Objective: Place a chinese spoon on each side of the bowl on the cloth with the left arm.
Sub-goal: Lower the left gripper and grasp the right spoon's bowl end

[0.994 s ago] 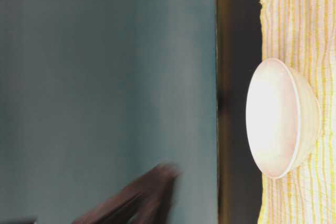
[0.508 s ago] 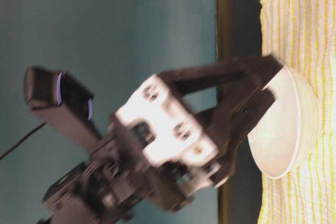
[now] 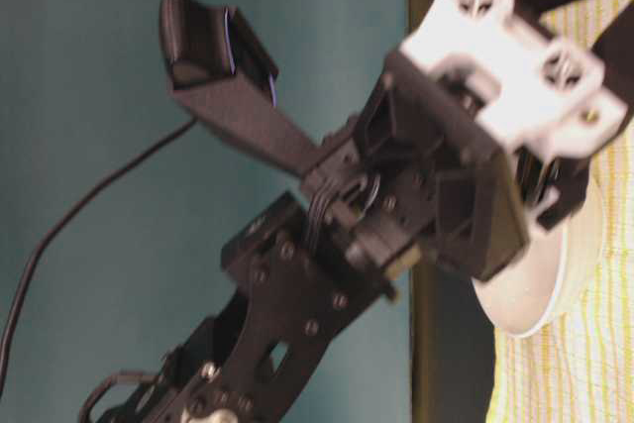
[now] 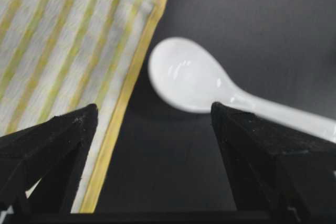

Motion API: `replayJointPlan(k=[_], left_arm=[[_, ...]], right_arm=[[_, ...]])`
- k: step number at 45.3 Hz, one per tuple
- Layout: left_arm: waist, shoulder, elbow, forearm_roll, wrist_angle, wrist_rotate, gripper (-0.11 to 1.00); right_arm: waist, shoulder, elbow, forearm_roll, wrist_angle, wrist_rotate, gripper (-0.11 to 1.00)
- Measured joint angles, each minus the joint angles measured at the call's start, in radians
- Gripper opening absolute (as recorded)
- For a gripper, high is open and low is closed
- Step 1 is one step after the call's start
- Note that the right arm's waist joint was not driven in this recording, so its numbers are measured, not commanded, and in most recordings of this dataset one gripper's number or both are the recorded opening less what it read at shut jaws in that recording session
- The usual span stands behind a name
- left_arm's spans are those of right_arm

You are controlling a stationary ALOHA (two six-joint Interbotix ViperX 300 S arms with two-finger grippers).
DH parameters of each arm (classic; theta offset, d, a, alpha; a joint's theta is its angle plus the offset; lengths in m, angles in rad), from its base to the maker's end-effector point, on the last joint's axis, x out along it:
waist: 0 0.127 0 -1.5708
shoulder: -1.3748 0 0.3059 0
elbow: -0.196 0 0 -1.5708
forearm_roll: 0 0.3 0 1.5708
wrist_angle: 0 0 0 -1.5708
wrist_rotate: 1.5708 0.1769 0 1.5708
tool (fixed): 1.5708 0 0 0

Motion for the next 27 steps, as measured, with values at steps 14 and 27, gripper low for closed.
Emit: replayJointPlan(k=[14, 27], left_arm=[[0.002, 0.098, -0.081, 0.002, -0.020, 0.005, 0.83], [0.002, 0.132, -0.109, 0.000, -0.029, 0.008, 0.82]], right_arm=[[0.000, -0.002, 0.006, 0.000, 0.005, 0.000, 0.01], [0.000, -0.002, 0.006, 0.000, 0.005, 0.000, 0.01]])
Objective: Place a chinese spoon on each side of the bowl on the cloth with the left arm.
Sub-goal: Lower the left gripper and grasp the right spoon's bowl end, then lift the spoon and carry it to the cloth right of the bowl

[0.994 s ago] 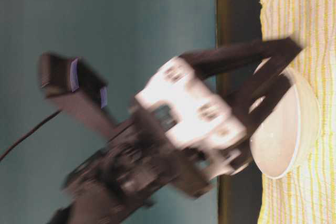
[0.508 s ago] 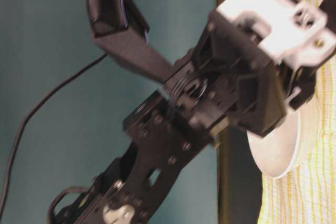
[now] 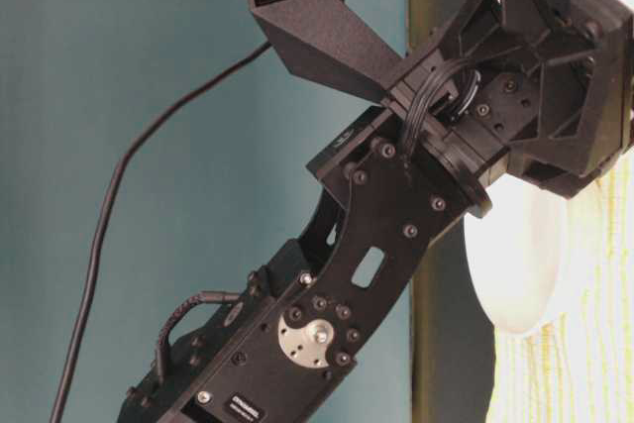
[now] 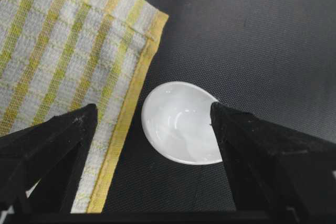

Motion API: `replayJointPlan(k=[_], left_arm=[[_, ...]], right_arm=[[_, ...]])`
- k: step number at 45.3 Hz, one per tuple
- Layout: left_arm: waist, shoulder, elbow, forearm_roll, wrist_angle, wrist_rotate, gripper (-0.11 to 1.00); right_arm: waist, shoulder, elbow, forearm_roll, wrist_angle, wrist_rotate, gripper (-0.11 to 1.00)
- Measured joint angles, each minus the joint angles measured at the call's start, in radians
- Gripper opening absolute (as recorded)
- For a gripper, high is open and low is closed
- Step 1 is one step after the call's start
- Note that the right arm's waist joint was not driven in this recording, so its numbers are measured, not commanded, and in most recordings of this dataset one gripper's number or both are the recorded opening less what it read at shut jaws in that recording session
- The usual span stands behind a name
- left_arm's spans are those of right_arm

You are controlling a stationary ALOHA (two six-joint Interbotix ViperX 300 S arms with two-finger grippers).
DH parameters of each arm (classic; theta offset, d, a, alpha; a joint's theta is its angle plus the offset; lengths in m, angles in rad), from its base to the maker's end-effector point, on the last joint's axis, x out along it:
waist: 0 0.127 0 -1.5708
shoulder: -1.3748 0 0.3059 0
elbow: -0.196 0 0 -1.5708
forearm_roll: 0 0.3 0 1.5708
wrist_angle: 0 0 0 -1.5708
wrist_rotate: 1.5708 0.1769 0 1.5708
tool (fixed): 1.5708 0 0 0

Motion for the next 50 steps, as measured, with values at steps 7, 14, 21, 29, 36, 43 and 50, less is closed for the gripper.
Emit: replayJointPlan(k=[7, 14, 21, 29, 36, 43, 50], left_arm=[[0.000, 0.000, 0.000, 0.002, 0.002, 0.002, 0.73], [0.000, 0.000, 0.000, 0.002, 0.011, 0.014, 0.35], [0.002, -0.008, -0.008, 0.002, 0.035, 0.021, 0.06], [0.020, -0.048, -0.044, 0.000, 0.115, 0.032, 0.06], [0.083, -0.100, -0.086, 0.002, 0.232, 0.092, 0.06], [0.170, -0.132, -0.129, 0.002, 0.331, 0.144, 0.06], [0.253, -0.132, -0.170, 0.002, 0.387, 0.181, 0.06]], right_arm=[[0.000, 0.002, -0.002, 0.000, 0.002, 0.000, 0.01], [0.000, 0.000, 0.002, 0.000, 0.002, 0.000, 0.01], [0.000, 0.000, 0.005, 0.000, 0.000, 0.000, 0.01], [0.000, 0.000, 0.008, 0.000, 0.002, 0.000, 0.01], [0.000, 0.000, 0.012, 0.000, 0.002, 0.000, 0.01], [0.000, 0.000, 0.012, 0.000, 0.002, -0.002, 0.01], [0.000, 0.000, 0.012, 0.000, 0.000, 0.000, 0.01]])
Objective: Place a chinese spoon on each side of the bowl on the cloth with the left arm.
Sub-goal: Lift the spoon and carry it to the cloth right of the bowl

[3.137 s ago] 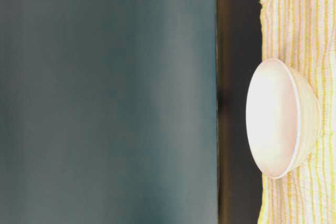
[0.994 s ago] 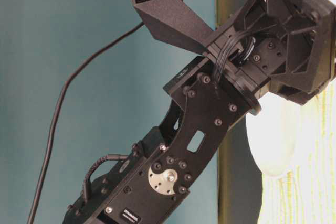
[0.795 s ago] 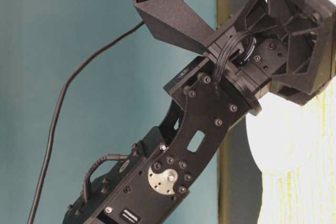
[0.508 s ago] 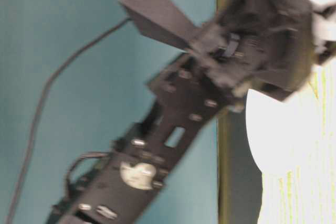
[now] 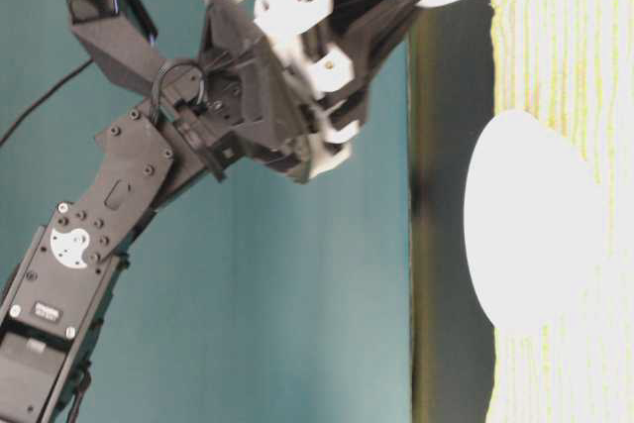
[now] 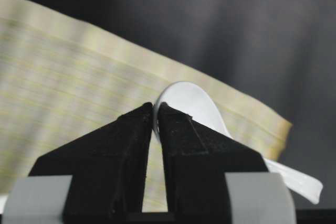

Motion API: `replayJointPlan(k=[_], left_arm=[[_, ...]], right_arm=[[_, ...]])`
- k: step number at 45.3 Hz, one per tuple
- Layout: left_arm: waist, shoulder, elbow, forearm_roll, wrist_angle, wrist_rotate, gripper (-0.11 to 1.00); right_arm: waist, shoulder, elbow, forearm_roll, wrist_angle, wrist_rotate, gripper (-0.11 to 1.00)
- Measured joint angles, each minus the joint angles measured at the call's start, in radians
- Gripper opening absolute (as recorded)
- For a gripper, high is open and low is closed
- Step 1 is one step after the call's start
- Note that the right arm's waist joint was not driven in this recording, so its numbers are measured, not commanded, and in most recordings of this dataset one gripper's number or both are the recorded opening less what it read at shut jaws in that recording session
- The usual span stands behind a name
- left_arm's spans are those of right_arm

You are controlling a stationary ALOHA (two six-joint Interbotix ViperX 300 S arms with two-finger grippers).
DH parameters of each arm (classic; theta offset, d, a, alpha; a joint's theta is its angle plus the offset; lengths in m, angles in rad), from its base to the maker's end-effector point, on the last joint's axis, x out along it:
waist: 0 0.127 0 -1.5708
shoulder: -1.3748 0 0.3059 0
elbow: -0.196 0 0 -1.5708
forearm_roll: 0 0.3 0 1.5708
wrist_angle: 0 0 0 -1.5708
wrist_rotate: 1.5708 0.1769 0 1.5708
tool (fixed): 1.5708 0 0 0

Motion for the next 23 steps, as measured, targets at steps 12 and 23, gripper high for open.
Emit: replayJointPlan(k=[12, 23], left_arm=[[0.048, 0.000, -0.003, 0.000, 0.012, 0.038, 0.06], [0.063, 0.025, 0.023, 0.000, -0.032, 0.040, 0.06]], right_arm=[[0.000, 0.000, 0.000, 0.000, 0.000, 0.000, 0.01], [0.000, 0.000, 0.000, 0.000, 0.002, 0.000, 0.01]])
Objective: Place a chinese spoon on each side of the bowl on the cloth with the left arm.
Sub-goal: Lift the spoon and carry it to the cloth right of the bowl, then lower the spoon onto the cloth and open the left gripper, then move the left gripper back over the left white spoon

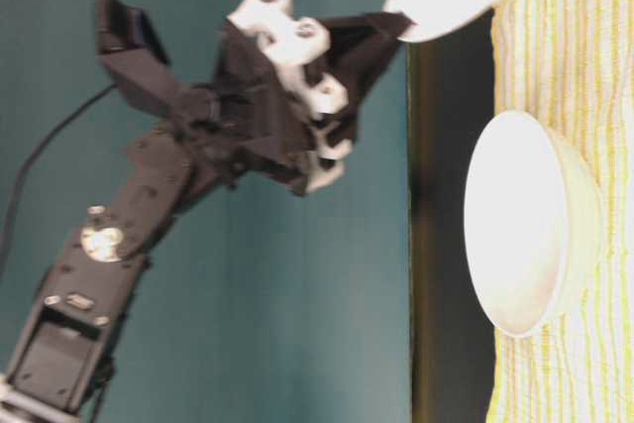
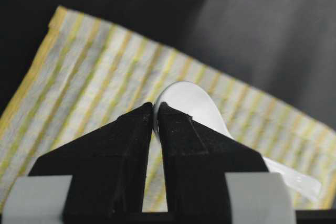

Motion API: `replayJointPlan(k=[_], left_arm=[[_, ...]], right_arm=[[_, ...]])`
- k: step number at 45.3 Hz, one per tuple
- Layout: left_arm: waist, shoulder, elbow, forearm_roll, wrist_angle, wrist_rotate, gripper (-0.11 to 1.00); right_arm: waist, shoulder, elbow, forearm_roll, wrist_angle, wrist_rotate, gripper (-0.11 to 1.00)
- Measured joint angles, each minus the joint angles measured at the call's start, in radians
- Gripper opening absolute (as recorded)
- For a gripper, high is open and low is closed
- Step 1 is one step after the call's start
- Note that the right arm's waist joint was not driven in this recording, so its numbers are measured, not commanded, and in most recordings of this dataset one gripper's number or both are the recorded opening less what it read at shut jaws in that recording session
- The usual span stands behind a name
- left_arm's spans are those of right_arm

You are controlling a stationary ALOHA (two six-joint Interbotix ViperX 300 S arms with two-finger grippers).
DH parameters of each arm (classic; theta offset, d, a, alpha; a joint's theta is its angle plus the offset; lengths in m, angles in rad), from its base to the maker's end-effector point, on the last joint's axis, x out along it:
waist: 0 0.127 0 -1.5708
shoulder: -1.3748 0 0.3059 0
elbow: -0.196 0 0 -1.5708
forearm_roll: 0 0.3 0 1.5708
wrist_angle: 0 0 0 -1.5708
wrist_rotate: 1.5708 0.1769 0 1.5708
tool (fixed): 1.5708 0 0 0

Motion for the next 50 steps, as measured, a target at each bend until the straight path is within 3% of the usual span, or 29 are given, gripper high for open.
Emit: replayJointPlan(k=[13, 29, 33, 41, 43, 50], left_arm=[[0.003, 0.040, 0.028, -0.002, -0.084, 0.035, 0.06], [0.011, 0.067, 0.031, 0.000, -0.103, 0.077, 0.08], [0.012, 0.077, 0.032, 0.000, -0.103, 0.086, 0.24], [0.012, 0.078, 0.049, 0.000, -0.118, 0.120, 0.77], [0.012, 0.078, 0.055, 0.000, -0.120, 0.130, 0.85], [-0.002, 0.040, 0.083, 0.000, -0.118, 0.153, 0.84]], right_arm=[[0.000, 0.000, 0.003, 0.000, -0.002, -0.002, 0.01], [0.000, 0.000, 0.006, 0.000, 0.000, 0.000, 0.01], [0.002, 0.000, 0.008, 0.000, 0.000, 0.000, 0.01], [0.000, 0.000, 0.009, 0.000, 0.000, 0.000, 0.01], [0.000, 0.000, 0.009, 0.000, 0.000, 0.000, 0.01], [0.000, 0.000, 0.008, 0.000, 0.000, 0.000, 0.01]])
